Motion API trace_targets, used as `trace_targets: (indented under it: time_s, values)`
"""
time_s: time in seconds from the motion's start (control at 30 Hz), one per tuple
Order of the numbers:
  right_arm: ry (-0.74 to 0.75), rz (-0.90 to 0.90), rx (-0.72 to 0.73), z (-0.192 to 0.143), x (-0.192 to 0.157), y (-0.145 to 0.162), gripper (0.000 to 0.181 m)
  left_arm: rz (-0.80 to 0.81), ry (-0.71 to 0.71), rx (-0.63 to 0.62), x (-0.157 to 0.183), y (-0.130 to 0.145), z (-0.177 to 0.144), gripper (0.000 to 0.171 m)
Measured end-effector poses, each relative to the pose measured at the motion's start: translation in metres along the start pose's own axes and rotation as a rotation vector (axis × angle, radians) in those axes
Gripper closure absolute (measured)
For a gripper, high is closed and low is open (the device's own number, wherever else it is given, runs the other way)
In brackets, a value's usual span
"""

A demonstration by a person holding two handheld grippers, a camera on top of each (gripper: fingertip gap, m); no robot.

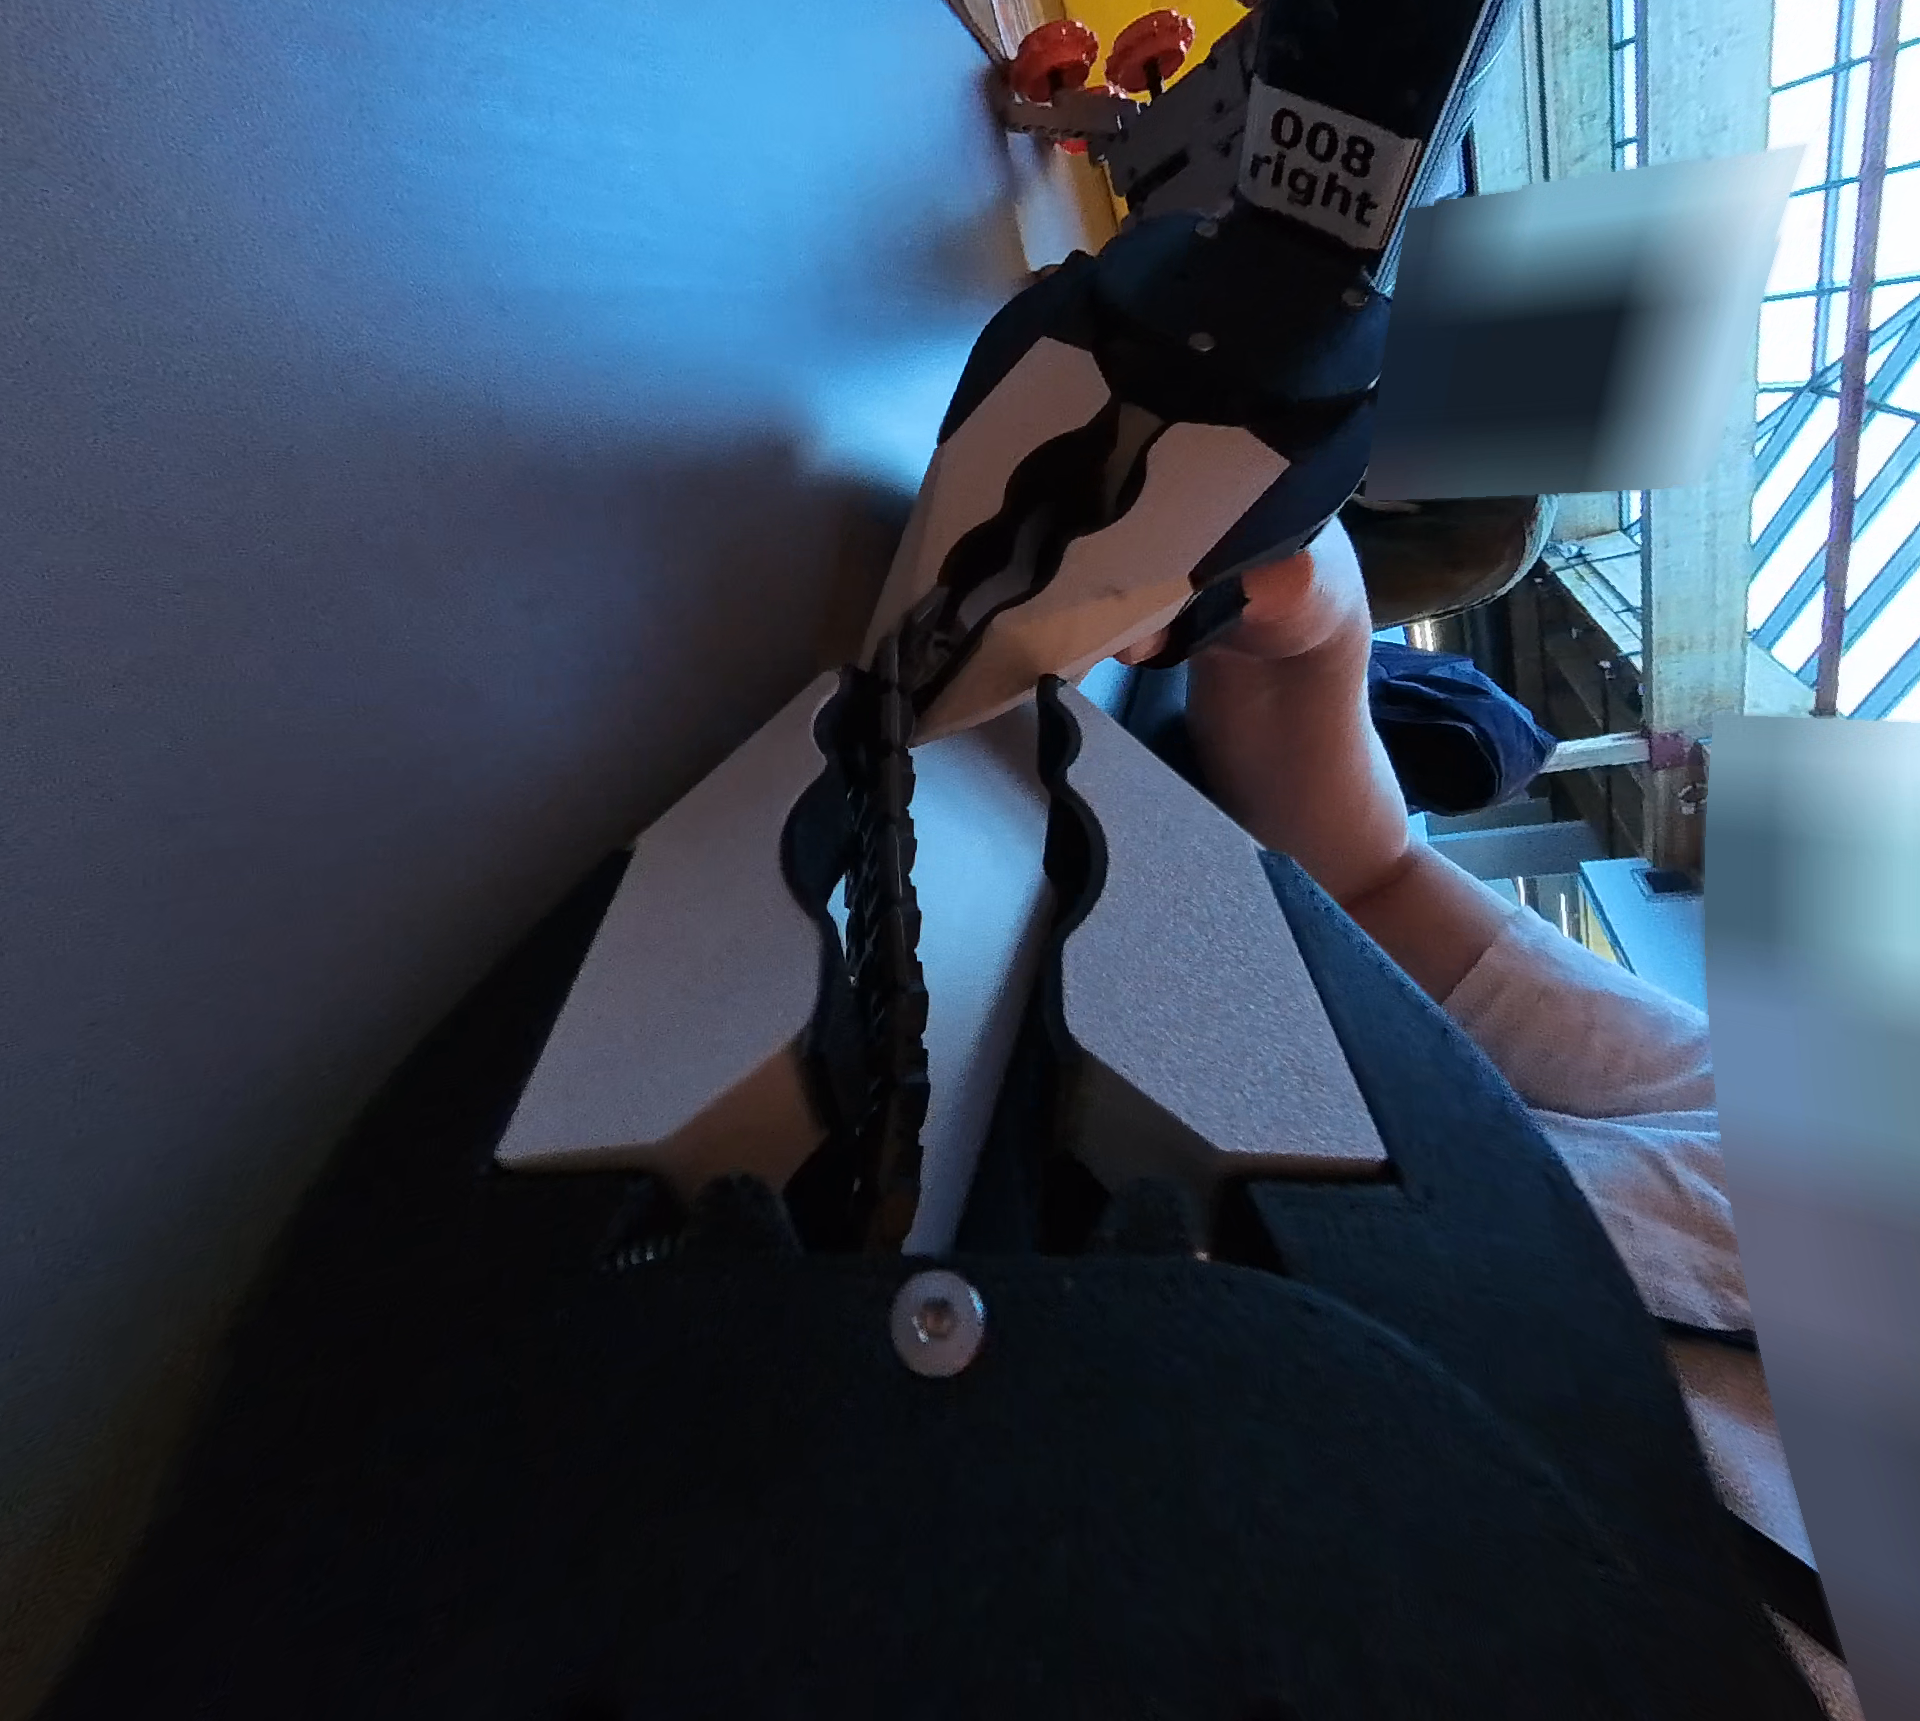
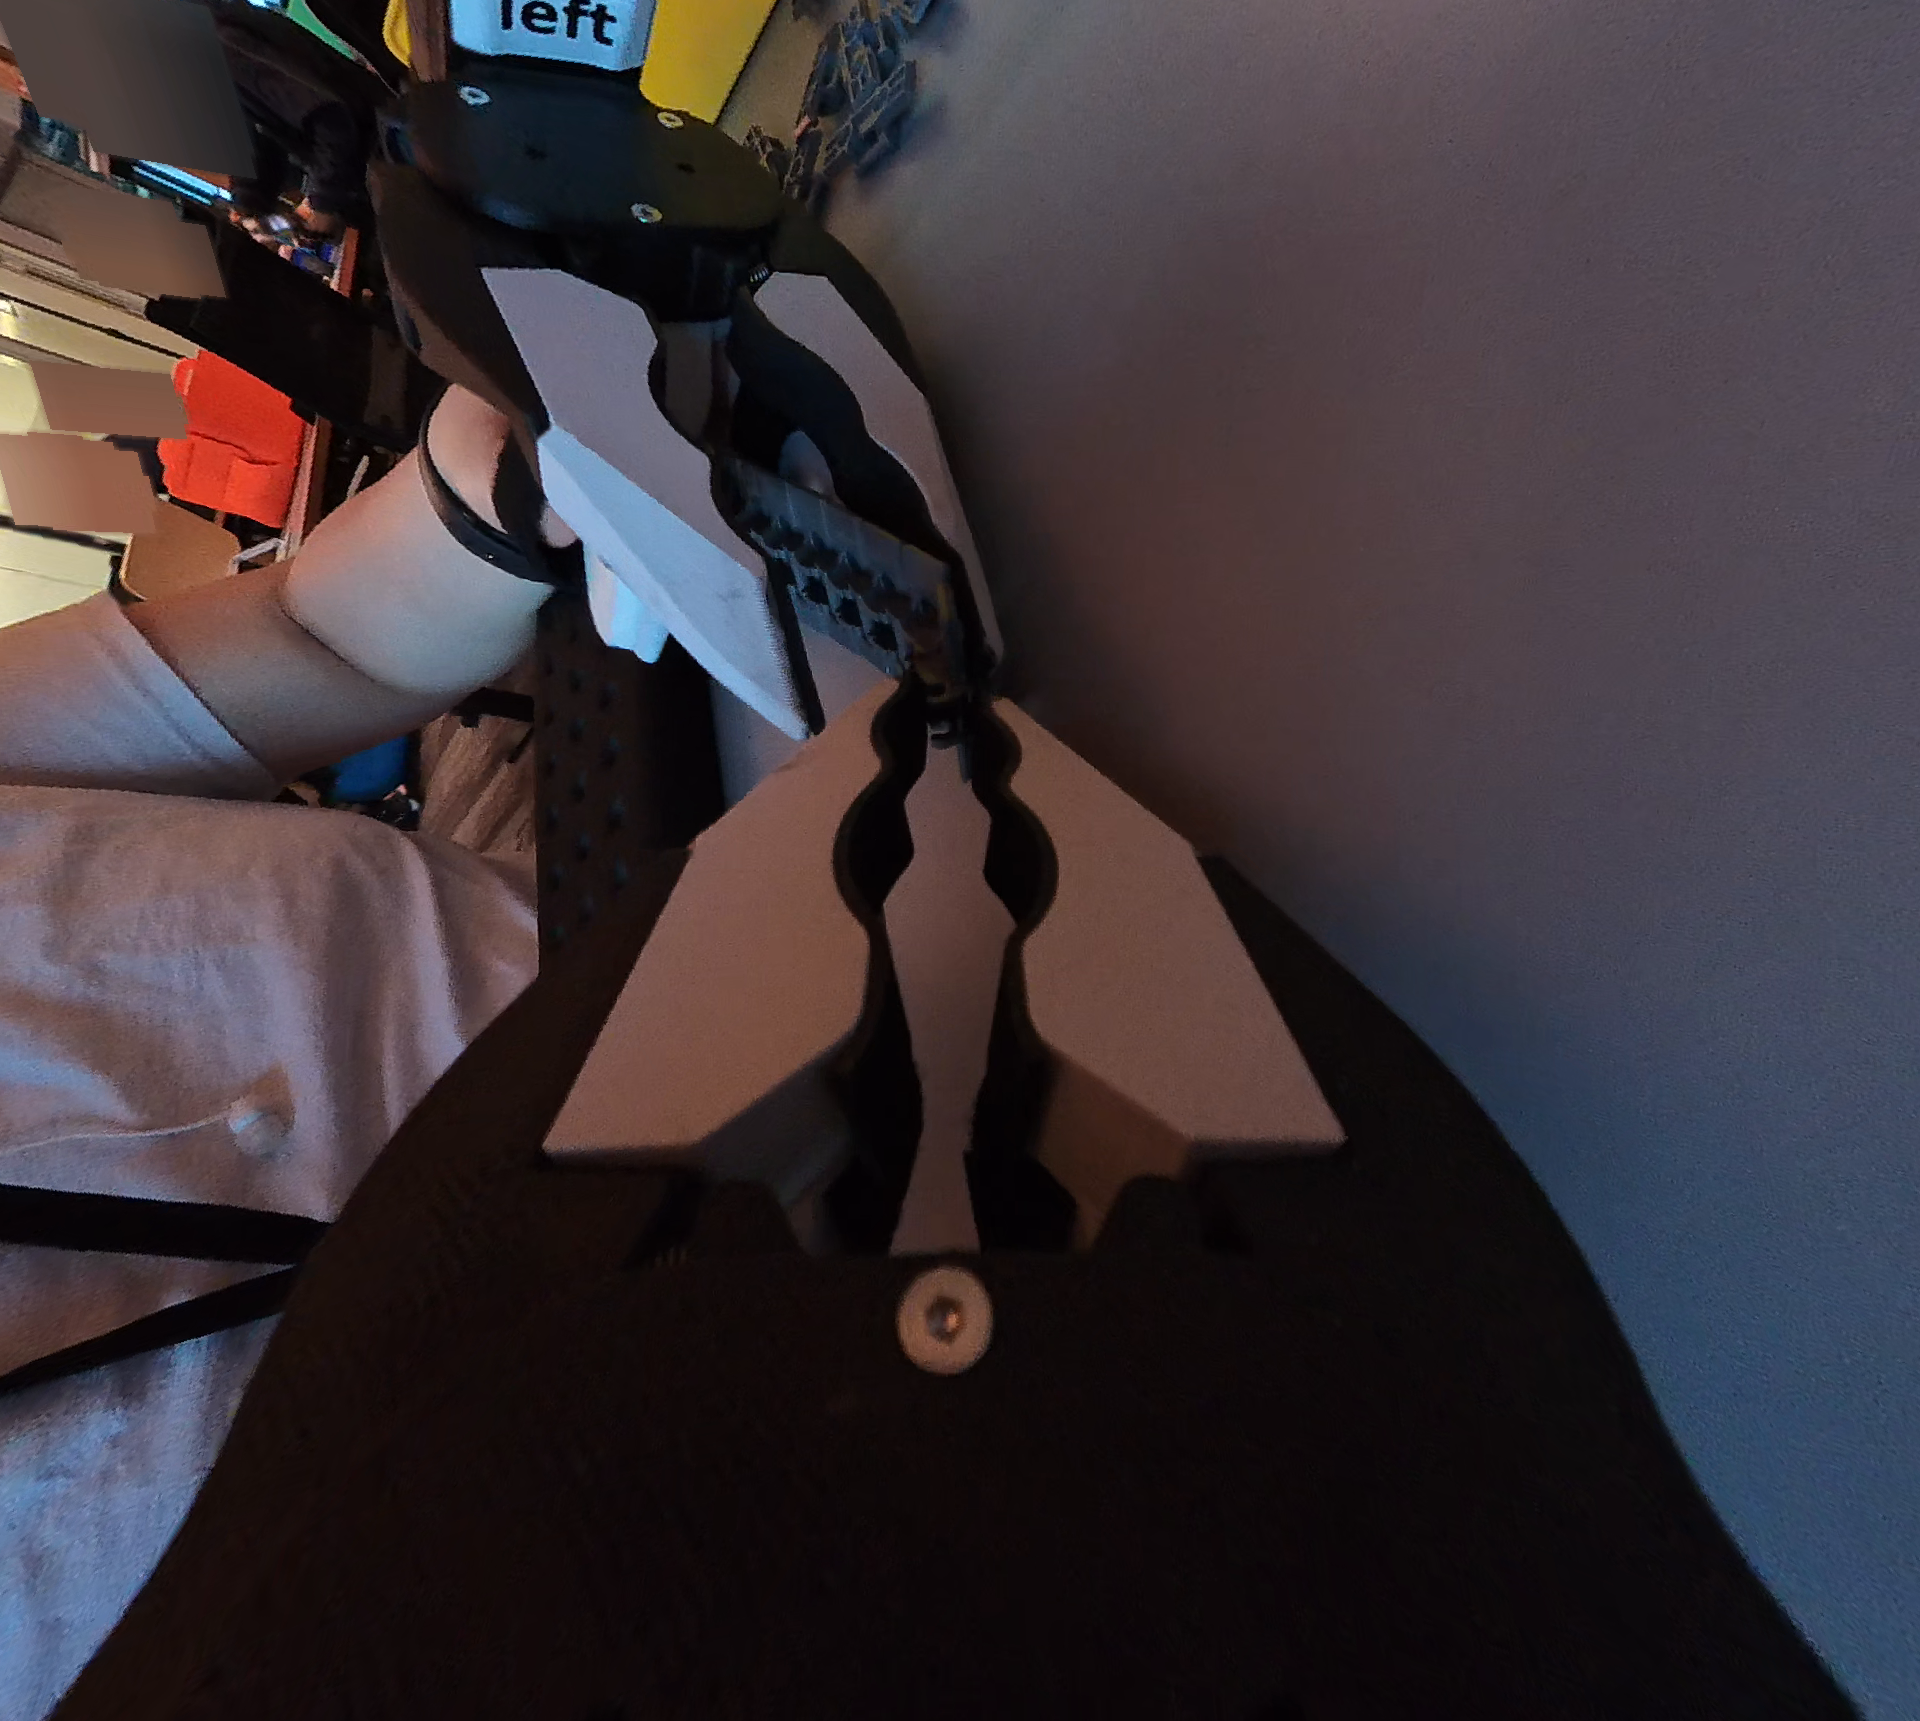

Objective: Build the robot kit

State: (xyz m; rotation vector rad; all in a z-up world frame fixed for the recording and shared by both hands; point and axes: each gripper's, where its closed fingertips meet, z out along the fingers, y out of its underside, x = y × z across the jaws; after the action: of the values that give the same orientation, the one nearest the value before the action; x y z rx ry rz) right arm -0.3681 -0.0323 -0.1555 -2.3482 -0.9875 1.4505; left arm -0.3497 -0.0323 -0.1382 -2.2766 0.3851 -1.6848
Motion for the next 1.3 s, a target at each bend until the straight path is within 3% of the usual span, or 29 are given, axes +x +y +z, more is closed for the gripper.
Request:
trace_targets:
  time_s: [0.3,0.63,0.77,1.03,1.3]
  values:
    - [0.016,0.056,-0.094,0.001,0.002,0.002,0.176,0.078,-0.043,-0.012,-0.001,0.002,0.002,0.138]
    - [0.225,0.011,-0.304,0.002,0.004,-0.002,0.177,0.090,-0.031,0.029,0.001,-0.004,-0.002,0.129]
    - [0.170,0.033,-0.260,-0.001,0.000,-0.003,0.175,0.086,0.003,0.038,0.003,-0.007,-0.004,0.135]
    - [-0.089,0.074,0.033,-0.009,-0.019,-0.027,0.173,-0.081,0.172,0.115,0.011,-0.022,-0.020,0.161]
    - [-0.250,0.121,0.142,-0.011,-0.024,-0.031,0.174,-0.073,0.183,0.106,0.013,-0.021,-0.022,0.163]
